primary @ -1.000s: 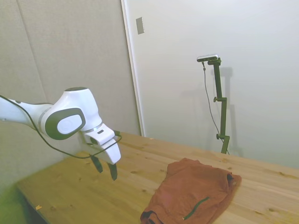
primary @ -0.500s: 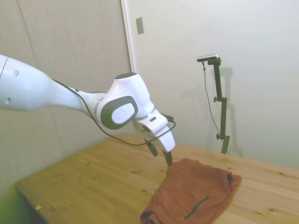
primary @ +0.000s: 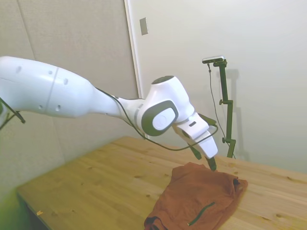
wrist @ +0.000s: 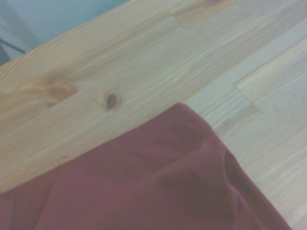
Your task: Unfold the shorts
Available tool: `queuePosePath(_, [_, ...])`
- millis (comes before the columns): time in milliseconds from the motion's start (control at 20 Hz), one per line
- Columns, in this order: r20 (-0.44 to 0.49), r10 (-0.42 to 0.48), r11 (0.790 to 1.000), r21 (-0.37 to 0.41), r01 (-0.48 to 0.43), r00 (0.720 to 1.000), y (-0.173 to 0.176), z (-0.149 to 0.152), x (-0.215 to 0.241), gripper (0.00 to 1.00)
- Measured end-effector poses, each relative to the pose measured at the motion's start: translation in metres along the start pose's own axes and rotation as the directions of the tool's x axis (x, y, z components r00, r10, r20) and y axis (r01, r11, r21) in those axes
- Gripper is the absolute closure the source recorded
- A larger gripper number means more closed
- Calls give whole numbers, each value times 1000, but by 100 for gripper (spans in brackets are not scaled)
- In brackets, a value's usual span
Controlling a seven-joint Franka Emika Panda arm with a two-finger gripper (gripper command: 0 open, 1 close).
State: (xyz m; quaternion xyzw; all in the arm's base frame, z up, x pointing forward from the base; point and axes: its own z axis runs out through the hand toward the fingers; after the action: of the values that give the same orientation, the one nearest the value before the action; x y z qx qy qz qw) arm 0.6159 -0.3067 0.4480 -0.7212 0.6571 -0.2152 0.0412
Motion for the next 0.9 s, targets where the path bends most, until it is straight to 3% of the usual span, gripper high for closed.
queuePosePath(200, [9,85,996,0,-85,996,-8,49,23,0])
queuePosePath(400, [14,140,990,7,-140,990,-10,73,37,0])
queuePosePath(450, [18,148,989,6,-148,989,-10,78,38,100])
queuePosePath(900, [43,169,985,18,-170,985,-9,101,31,100])
